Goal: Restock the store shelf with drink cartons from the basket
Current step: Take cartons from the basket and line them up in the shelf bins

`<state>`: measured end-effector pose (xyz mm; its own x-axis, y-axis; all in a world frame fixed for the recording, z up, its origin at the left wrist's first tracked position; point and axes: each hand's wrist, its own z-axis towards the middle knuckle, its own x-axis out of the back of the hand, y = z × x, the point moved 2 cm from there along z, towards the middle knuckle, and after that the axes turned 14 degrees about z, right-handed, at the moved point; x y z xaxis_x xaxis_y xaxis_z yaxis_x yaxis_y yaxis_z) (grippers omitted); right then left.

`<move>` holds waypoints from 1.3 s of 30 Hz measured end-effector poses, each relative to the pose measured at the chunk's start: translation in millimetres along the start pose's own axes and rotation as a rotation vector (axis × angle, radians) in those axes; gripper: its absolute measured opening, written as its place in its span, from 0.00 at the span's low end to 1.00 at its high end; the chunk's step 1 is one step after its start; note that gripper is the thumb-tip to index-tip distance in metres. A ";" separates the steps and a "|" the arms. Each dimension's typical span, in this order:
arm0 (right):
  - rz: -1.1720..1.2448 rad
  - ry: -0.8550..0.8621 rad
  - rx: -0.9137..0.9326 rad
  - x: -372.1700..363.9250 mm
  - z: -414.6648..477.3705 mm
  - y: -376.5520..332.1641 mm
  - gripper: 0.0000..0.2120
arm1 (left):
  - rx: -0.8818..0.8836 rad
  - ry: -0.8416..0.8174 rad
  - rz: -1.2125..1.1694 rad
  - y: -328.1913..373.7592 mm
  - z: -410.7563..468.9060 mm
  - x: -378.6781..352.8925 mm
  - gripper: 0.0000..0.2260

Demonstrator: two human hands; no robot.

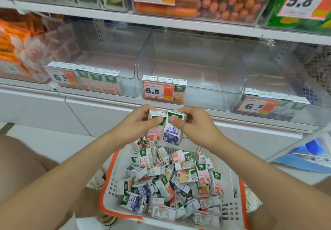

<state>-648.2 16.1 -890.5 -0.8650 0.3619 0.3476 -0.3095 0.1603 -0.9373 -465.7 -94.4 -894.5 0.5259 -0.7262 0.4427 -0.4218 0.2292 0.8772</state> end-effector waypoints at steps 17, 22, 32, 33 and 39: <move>0.093 0.228 0.375 -44.0 59.5 -57.0 0.06 | -0.317 0.832 0.664 42.7 28.3 139.9 0.14; 0.163 0.206 0.344 -43.5 63.9 -48.7 0.10 | -0.304 0.682 0.759 29.9 54.8 146.5 0.17; 0.131 0.172 0.247 -38.9 60.2 -42.9 0.08 | -0.173 0.423 1.123 20.9 79.9 152.0 0.24; 0.127 0.170 0.244 -37.7 59.8 -43.1 0.08 | -0.180 0.427 1.131 24.3 78.3 148.2 0.29; 0.113 0.163 0.250 -33.8 57.7 -44.4 0.06 | -0.232 0.435 1.285 36.4 68.7 130.8 0.43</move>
<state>-628.1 -56.3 -862.2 -0.8312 0.5098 0.2220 -0.3204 -0.1128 -0.9405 -463.0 -225.6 -817.5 0.0683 0.3267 0.9427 -0.6735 0.7122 -0.1980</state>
